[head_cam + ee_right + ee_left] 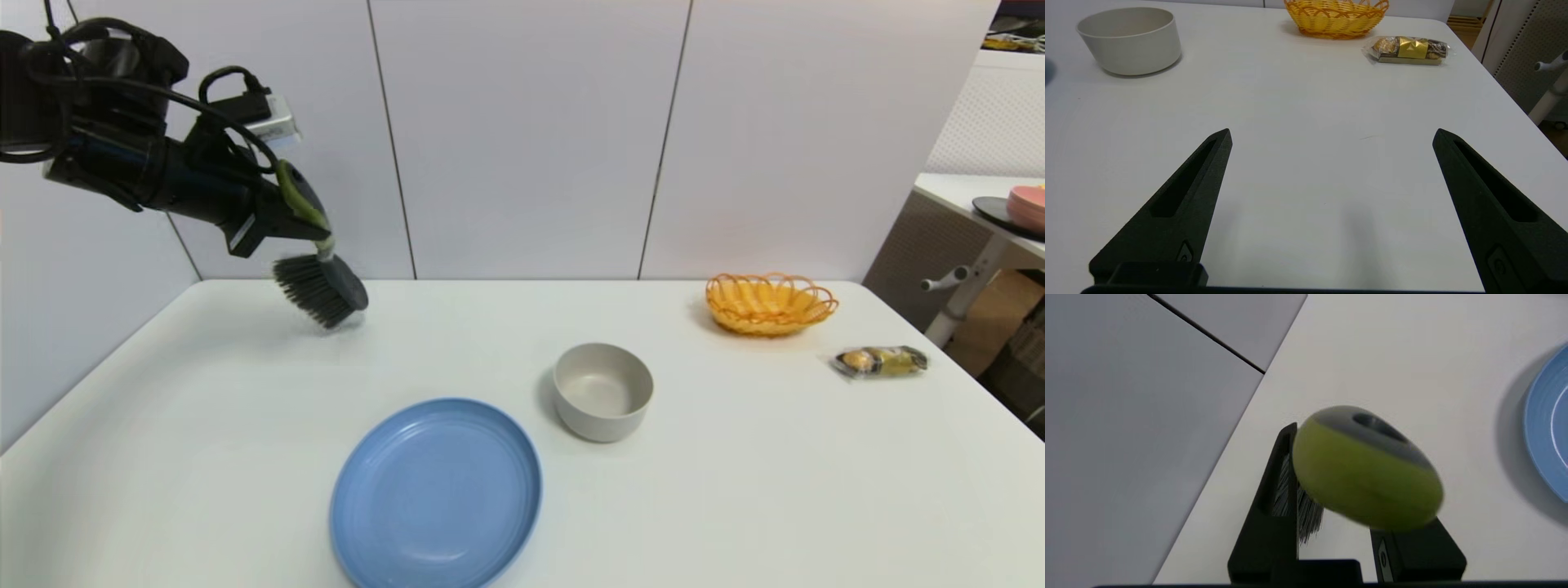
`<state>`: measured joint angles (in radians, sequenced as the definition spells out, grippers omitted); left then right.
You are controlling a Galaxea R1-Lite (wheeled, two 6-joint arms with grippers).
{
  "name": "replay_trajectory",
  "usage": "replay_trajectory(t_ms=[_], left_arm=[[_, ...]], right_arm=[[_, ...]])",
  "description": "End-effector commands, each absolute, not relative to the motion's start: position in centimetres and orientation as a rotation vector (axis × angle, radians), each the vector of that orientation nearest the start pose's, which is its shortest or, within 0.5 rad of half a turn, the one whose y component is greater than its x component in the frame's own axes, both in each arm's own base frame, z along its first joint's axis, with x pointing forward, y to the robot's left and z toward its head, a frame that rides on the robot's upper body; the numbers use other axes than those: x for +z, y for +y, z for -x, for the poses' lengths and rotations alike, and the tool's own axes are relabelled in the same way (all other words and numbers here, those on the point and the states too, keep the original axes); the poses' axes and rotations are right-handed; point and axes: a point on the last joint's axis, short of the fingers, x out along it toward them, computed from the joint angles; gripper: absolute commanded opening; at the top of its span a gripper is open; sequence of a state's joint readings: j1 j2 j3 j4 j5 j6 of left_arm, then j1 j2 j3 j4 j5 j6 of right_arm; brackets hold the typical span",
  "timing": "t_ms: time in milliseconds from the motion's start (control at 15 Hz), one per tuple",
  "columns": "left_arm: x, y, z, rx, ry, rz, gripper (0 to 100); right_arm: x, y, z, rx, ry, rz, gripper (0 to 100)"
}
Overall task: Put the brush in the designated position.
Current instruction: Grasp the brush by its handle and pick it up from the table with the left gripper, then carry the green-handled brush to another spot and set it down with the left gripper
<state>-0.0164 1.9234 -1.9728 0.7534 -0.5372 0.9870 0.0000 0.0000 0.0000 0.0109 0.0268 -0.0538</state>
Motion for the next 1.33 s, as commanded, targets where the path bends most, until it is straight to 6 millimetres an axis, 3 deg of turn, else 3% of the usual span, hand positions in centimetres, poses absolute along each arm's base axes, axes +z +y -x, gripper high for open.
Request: replay_trajectory(t_ms=[67, 400, 1133, 1333], left_arm=[[32.6, -2.5, -32.6, -0.816, 0.285, -0.775, 0], [33.7, -4.8, -31.2, -0.878, 0.21, -0.821, 0], [36.3, -13.0, -27.6, -1.01, -0.082, -0.991, 0], [36.7, -16.3, -26.4, -0.985, -0.149, -1.044, 0]], right_arm=[[7.4, 0.1, 2.3, 0.028, 0.013, 0.055, 100], [7.4, 0.1, 2.3, 0.028, 0.013, 0.055, 100], [7.4, 0.1, 2.3, 0.028, 0.013, 0.055, 100], [7.4, 0.1, 2.3, 0.028, 0.013, 0.053, 100]])
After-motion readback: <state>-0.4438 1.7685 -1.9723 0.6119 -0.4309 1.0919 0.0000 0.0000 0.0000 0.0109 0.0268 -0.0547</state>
